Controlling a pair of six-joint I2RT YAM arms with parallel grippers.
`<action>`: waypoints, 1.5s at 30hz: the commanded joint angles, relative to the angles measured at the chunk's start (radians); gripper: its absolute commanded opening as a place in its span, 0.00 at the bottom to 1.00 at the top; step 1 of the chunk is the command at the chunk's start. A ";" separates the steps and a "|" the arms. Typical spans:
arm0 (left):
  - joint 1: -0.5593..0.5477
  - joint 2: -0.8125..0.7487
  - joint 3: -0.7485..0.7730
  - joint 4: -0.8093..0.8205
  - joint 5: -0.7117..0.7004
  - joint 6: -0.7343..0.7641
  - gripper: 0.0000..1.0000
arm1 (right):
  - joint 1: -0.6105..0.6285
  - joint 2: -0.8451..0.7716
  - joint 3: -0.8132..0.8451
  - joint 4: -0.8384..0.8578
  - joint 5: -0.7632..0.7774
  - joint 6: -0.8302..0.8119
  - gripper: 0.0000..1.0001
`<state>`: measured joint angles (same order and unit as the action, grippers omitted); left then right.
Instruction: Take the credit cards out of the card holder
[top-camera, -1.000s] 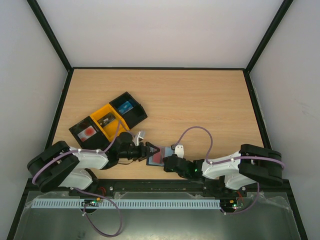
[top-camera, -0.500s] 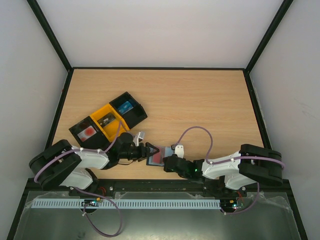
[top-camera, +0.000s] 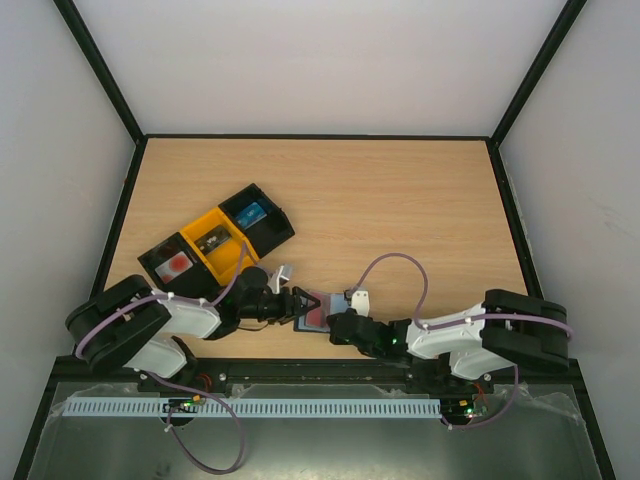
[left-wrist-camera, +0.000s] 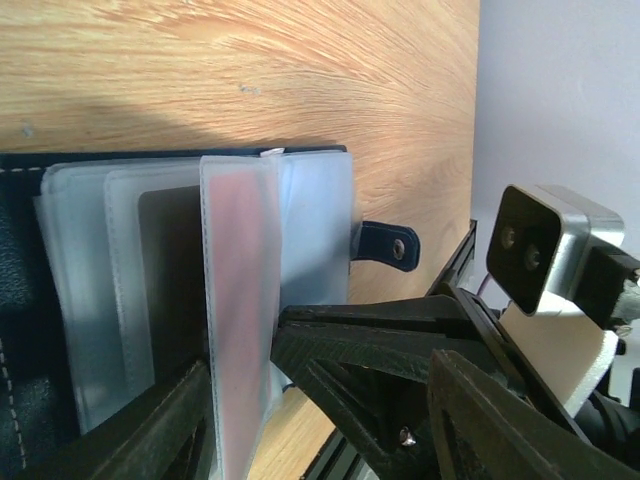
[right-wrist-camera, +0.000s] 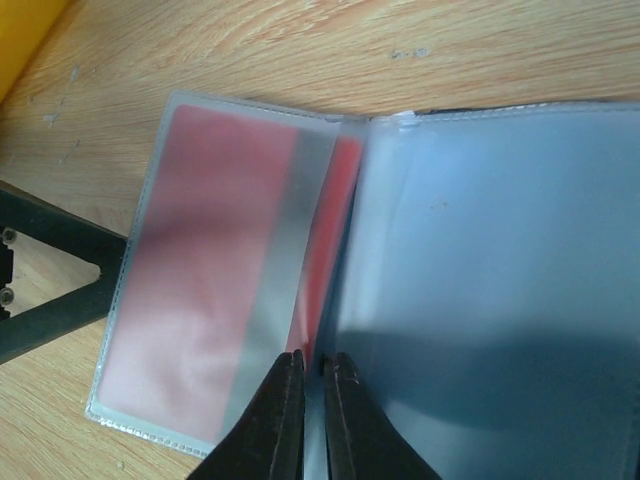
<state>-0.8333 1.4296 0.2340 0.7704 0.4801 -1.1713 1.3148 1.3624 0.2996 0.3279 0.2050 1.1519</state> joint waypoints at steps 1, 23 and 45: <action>-0.012 -0.030 -0.012 0.029 0.007 -0.005 0.58 | -0.003 -0.045 -0.035 -0.039 0.040 -0.006 0.09; -0.097 0.108 0.067 0.206 0.032 -0.085 0.57 | -0.004 -0.575 -0.041 -0.324 0.274 0.036 0.14; -0.137 0.115 0.083 0.081 -0.078 -0.024 0.54 | -0.005 -0.585 -0.036 -0.347 0.236 -0.008 0.16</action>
<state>-0.9710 1.5726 0.3325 0.9203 0.4675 -1.2476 1.3148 0.7181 0.2642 -0.0360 0.4423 1.1622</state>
